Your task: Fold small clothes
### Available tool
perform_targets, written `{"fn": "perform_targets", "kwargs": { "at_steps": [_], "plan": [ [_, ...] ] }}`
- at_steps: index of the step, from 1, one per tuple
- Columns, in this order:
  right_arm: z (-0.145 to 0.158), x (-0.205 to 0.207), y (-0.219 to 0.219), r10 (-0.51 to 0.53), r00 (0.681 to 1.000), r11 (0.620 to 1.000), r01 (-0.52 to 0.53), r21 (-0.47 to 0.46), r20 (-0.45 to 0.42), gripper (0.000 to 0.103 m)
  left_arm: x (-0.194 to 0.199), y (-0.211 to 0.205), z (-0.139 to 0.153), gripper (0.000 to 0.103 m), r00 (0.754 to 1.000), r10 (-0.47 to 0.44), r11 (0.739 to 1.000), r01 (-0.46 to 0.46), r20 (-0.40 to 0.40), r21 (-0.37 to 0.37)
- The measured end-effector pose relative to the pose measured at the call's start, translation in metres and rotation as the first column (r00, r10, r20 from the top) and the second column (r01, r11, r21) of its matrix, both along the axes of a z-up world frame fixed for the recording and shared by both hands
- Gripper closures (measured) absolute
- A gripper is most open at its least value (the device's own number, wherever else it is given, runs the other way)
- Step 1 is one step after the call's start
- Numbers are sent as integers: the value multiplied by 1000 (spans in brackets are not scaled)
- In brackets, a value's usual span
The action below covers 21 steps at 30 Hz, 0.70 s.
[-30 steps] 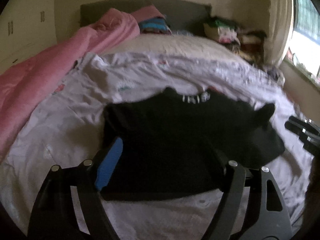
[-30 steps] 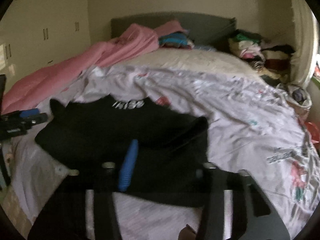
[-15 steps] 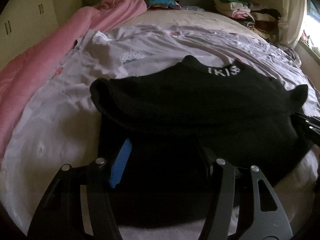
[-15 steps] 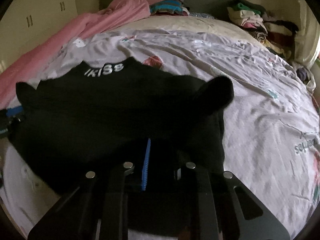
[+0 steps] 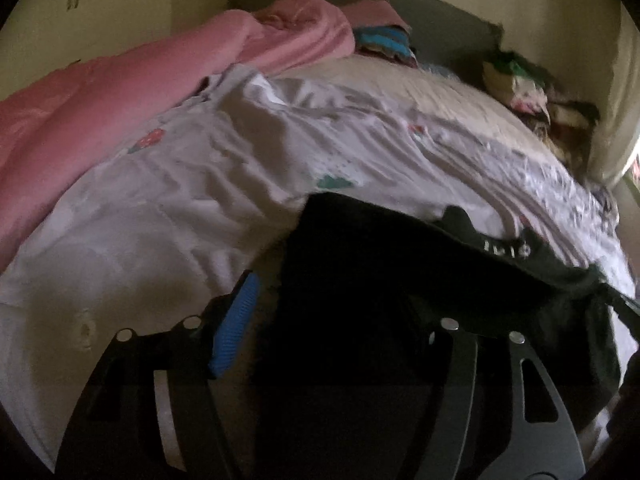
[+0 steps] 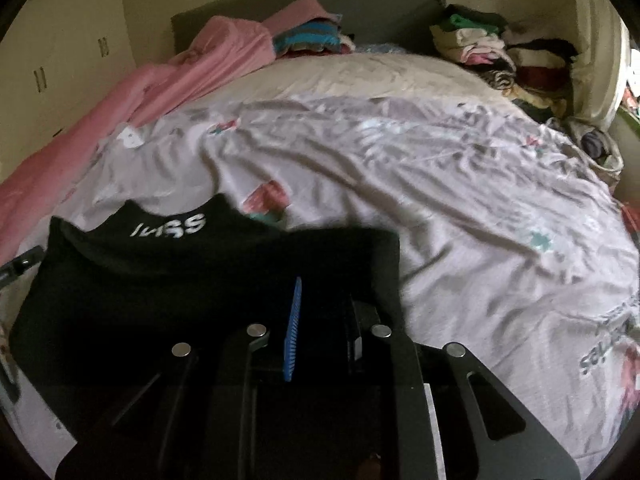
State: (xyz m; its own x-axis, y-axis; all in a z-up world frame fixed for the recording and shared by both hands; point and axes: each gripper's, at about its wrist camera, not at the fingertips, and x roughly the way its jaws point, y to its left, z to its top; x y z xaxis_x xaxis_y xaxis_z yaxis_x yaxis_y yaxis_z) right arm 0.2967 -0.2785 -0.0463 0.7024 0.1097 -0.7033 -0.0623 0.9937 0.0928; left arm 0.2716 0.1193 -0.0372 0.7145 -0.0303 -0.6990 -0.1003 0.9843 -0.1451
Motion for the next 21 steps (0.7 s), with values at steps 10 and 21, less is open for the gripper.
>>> {"fn": "perform_targets", "kwargs": {
  "at_steps": [10, 21],
  "plan": [
    [-14, -1, -28, -52, 997, 998, 53, 26, -61, 47, 7, 8, -17, 44, 996, -49, 998, 46, -68, -49],
    [16, -17, -19, -17, 997, 998, 13, 65, 70, 95, -10, 19, 8, 100, 997, -77, 996, 77, 7, -55]
  ]
}}
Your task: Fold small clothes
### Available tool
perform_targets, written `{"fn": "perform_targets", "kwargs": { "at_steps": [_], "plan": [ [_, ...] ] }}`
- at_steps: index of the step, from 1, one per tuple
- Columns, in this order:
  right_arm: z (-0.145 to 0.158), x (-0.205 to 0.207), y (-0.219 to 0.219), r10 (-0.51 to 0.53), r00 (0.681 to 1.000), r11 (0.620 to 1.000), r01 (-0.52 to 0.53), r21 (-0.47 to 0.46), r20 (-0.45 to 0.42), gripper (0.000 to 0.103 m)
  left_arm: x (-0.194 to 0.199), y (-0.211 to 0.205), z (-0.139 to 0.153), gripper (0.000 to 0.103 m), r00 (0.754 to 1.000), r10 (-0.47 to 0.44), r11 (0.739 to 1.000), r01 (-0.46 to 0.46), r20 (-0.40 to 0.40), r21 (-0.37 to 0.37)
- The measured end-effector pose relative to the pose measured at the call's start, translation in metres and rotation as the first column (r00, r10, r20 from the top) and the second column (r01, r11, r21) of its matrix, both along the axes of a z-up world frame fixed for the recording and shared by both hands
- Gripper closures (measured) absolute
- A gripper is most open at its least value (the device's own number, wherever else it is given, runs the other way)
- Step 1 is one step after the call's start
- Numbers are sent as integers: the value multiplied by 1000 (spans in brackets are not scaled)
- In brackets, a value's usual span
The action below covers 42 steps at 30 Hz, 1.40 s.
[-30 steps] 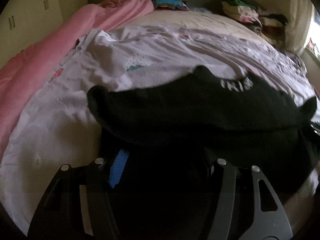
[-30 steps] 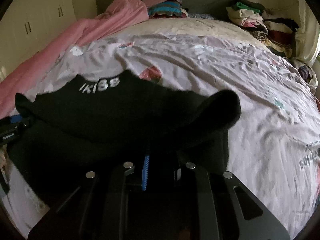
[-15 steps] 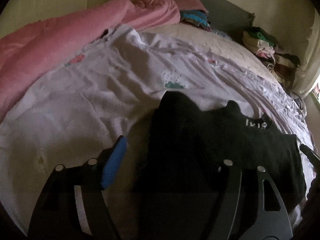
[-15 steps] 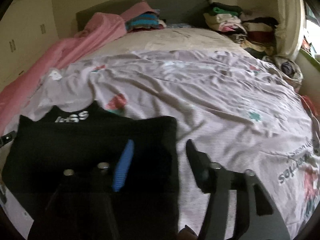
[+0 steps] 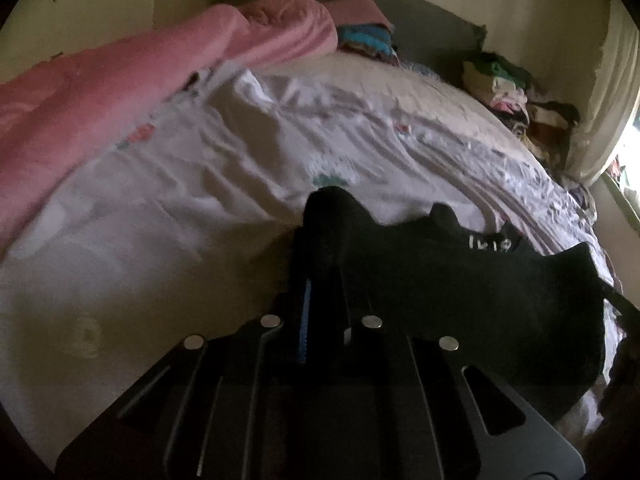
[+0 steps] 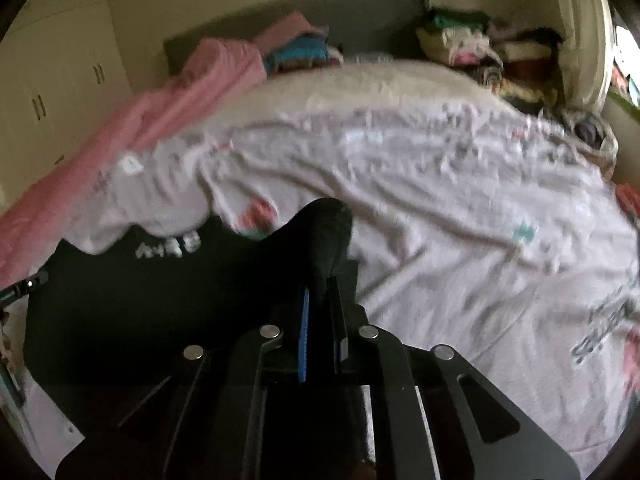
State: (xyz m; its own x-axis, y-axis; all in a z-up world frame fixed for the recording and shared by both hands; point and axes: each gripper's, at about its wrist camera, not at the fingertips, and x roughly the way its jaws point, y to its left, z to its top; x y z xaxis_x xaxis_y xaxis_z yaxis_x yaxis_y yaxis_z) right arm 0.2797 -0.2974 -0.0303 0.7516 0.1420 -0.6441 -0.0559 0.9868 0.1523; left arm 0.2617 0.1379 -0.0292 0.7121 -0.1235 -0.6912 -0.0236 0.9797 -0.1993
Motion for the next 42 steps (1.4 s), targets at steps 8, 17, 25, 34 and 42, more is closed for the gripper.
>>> {"fn": "perform_targets", "kwargs": {
  "at_steps": [8, 17, 25, 34, 42],
  "plan": [
    [-25, 21, 2, -38, 997, 997, 32, -74, -69, 95, 9, -1, -21, 100, 999, 1, 998, 1, -33, 68],
    [-32, 12, 6, -59, 996, 994, 51, -100, -74, 87, 2, -13, -24, 94, 999, -15, 991, 21, -42, 136],
    [-17, -19, 20, -6, 1000, 993, 3, -115, -29, 63, -8, -19, -18, 82, 999, -32, 990, 36, -35, 137],
    [-3, -55, 46, 82, 997, 988, -81, -130, 7, 44, -23, -22, -6, 62, 999, -36, 995, 37, -8, 88],
    [-11, -78, 61, 142, 989, 981, -145, -130, -34, 41, -37, -22, -6, 50, 999, -47, 997, 48, -27, 53]
  ]
}}
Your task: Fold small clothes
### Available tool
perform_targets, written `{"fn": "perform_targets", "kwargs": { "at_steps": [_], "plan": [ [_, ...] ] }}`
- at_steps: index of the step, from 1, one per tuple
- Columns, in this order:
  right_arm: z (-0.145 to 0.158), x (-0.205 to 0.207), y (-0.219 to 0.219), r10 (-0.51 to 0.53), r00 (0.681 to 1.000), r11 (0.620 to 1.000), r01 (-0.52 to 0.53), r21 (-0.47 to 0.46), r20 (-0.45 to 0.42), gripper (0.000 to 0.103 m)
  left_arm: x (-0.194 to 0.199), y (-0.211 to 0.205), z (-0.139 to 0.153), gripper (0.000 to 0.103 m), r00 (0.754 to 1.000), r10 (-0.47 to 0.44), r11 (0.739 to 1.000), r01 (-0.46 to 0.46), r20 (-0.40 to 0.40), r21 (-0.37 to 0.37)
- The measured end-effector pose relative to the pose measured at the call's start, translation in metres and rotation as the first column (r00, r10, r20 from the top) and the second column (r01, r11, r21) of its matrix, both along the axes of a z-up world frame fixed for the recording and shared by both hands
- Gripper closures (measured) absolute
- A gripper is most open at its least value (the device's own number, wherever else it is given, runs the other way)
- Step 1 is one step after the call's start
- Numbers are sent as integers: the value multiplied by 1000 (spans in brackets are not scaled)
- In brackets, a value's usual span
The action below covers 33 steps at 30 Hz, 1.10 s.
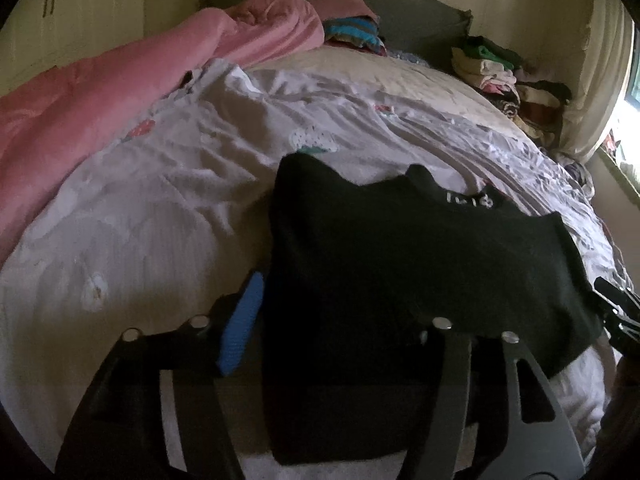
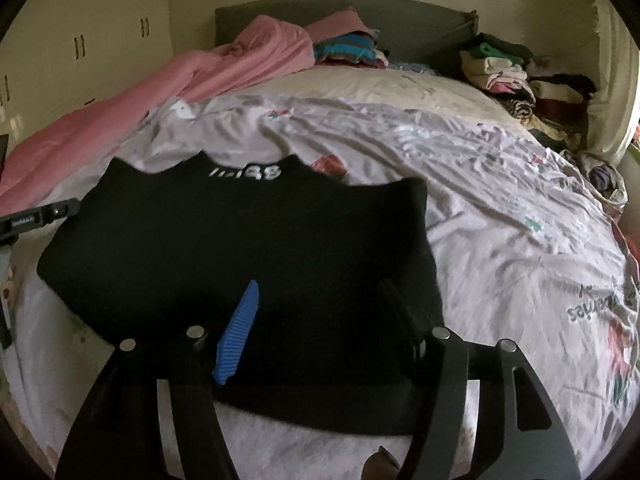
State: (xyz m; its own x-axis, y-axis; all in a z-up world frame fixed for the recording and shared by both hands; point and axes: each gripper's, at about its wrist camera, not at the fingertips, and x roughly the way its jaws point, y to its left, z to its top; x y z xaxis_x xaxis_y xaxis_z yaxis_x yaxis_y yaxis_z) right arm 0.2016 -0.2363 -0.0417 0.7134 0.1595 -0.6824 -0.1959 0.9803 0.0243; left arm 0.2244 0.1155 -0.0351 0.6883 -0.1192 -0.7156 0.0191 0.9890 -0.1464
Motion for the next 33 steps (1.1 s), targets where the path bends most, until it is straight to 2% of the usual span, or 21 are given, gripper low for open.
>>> {"fn": "perform_targets", "kwargs": {
  "at_steps": [4, 12, 25, 33],
  "plan": [
    [-13, -9, 0, 21, 998, 1000, -21, 9, -53, 38, -8, -1, -4, 49, 1000, -3, 1000, 3, -22, 10],
    [-34, -18, -7, -12, 994, 999, 15, 33, -107, 34, -21, -12, -18, 46, 997, -15, 998, 19, -72, 60],
    [-37, -32, -11, -40, 992, 998, 45, 42, -121, 33, -36, -14, -33, 44, 991, -18, 997, 27, -134, 70],
    [-35, -41, -11, -58, 993, 997, 63, 49, -106, 31, -55, -18, -31, 44, 991, -27, 996, 37, -129, 81]
  ]
}}
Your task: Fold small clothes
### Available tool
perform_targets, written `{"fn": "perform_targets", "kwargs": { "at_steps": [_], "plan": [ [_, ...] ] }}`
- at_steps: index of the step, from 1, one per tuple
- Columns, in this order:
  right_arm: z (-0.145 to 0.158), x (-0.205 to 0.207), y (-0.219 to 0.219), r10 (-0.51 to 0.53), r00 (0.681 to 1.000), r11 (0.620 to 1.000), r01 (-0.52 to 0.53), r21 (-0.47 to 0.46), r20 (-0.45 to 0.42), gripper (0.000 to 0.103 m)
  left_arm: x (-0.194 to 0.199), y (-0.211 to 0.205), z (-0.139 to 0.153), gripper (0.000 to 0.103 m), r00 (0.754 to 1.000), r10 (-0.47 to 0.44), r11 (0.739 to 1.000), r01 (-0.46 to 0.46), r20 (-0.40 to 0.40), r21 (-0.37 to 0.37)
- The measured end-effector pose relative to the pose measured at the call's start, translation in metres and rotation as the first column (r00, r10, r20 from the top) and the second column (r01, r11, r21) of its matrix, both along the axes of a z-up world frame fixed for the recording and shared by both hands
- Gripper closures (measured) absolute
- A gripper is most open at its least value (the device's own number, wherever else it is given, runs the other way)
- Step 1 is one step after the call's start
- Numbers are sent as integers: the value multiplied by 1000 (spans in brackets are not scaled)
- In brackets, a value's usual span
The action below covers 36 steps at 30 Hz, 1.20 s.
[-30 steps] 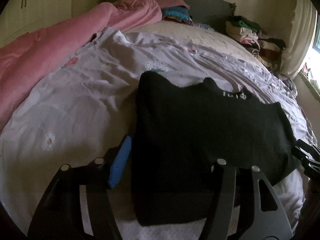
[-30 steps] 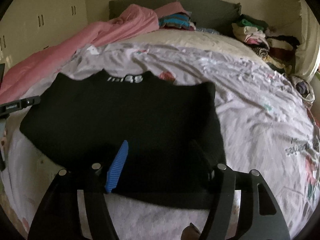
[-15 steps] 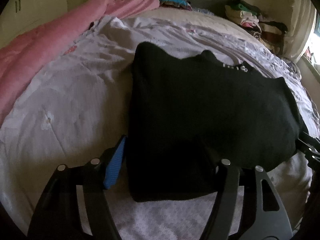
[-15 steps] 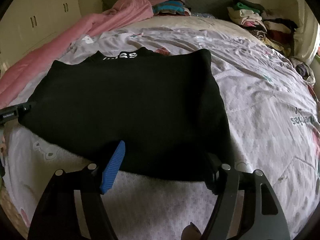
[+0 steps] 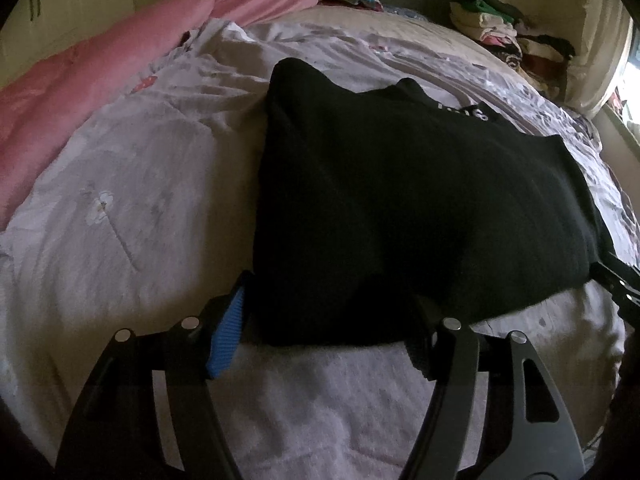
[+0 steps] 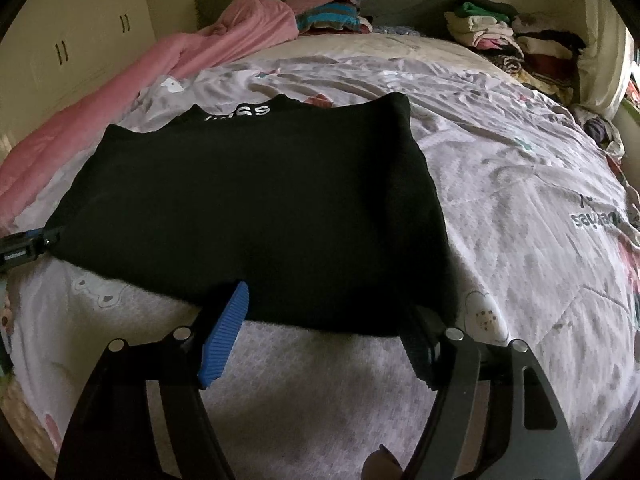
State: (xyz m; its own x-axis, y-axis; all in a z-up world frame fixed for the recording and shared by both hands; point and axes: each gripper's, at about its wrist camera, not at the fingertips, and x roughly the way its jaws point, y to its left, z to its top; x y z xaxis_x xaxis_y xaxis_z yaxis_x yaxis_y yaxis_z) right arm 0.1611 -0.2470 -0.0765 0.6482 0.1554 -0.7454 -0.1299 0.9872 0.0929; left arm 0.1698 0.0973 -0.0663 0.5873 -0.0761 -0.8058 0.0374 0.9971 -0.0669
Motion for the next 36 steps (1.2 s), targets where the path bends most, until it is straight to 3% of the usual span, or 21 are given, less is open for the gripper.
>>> {"fn": "perform_targets", "kwargs": {
  "at_steps": [9, 13, 18, 25, 36],
  "plan": [
    [4, -9, 4, -5, 1000, 1000, 5, 14, 1, 20, -10, -2, 3, 40, 1000, 2, 1000, -2, 4, 4],
    [8, -15, 6, -6, 1000, 1000, 6, 24, 8, 18, -15, -3, 6, 34, 1000, -4, 1000, 4, 13, 18],
    [16, -23, 12, -3, 1000, 1000, 2, 14, 28, 8, -22, -2, 12, 24, 1000, -9, 1000, 8, 26, 15],
    [28, -31, 29, 28, 998, 1000, -28, -4, 62, 5, -30, -6, 18, 11, 999, 3, 999, -5, 39, 38],
    [49, -49, 58, 66, 990, 997, -60, -48, 128, 5, -46, -6, 27, 10, 998, 12, 1000, -13, 63, 22]
  ]
}}
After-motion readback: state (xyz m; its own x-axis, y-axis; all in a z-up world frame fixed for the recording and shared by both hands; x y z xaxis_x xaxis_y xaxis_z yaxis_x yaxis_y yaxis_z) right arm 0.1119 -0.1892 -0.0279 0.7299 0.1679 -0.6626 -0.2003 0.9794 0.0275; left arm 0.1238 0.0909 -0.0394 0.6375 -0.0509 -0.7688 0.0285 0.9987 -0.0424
